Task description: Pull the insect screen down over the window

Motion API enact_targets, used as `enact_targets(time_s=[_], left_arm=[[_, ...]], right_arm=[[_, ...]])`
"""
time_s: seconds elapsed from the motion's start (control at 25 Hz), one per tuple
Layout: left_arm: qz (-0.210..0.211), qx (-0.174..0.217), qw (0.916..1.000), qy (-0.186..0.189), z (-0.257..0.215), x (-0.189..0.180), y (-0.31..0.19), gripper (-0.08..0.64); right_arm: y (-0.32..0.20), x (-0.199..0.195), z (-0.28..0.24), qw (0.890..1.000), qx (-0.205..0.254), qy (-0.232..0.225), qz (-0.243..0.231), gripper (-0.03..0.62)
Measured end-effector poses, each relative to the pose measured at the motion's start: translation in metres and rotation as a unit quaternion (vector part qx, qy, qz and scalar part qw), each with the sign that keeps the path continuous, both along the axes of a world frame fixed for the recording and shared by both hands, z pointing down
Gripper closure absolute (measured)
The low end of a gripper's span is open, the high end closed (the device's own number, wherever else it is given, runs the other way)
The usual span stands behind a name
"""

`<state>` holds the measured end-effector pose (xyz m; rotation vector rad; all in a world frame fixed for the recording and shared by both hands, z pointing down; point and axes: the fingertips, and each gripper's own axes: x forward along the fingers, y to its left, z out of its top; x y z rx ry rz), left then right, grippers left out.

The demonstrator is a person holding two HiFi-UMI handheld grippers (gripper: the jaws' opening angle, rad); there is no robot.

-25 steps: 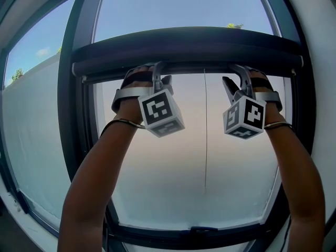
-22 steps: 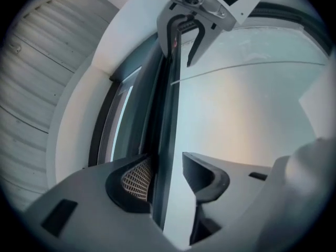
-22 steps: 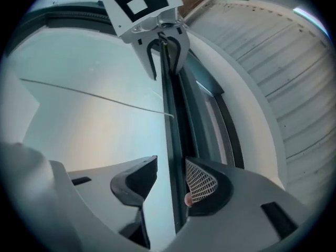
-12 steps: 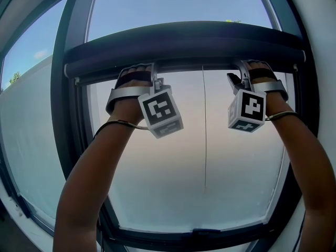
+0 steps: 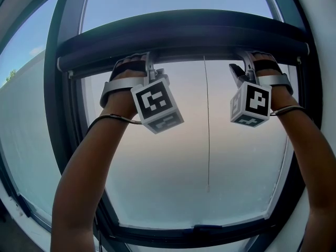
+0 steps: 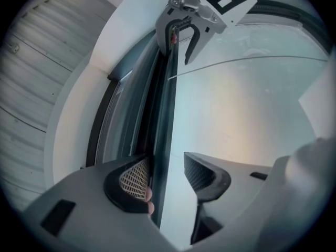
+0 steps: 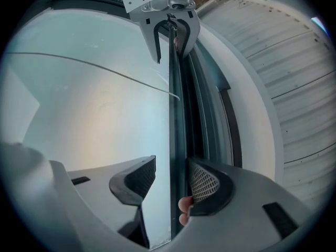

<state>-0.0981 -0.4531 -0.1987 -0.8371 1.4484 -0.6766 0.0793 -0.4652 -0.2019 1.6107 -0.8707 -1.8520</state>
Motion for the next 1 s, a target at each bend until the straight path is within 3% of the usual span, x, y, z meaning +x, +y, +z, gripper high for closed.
enact_targets(time_s=[0.48, 0.68, 1.0], left_arm=[[0.032, -0.019, 0.9993, 0.012, 0.006, 0.003, -0.002, 0.379], [0.078, -0.044, 0.9955, 0.032, 0.027, 0.006, 0.005, 0.379], [0.026, -0.030, 0.9992, 0.007, 0.050, 0.004, 0.004, 0.379]], right_arm=[[-0.004, 0.000, 0.006, 1.000, -0.028, 0.010, 0.006, 0.411], [0.000, 0.002, 0.029, 0.999, -0.044, 0.008, 0.014, 0.413], [0.001, 0.001, 0.057, 0.996, -0.083, -0.004, 0.019, 0.413]])
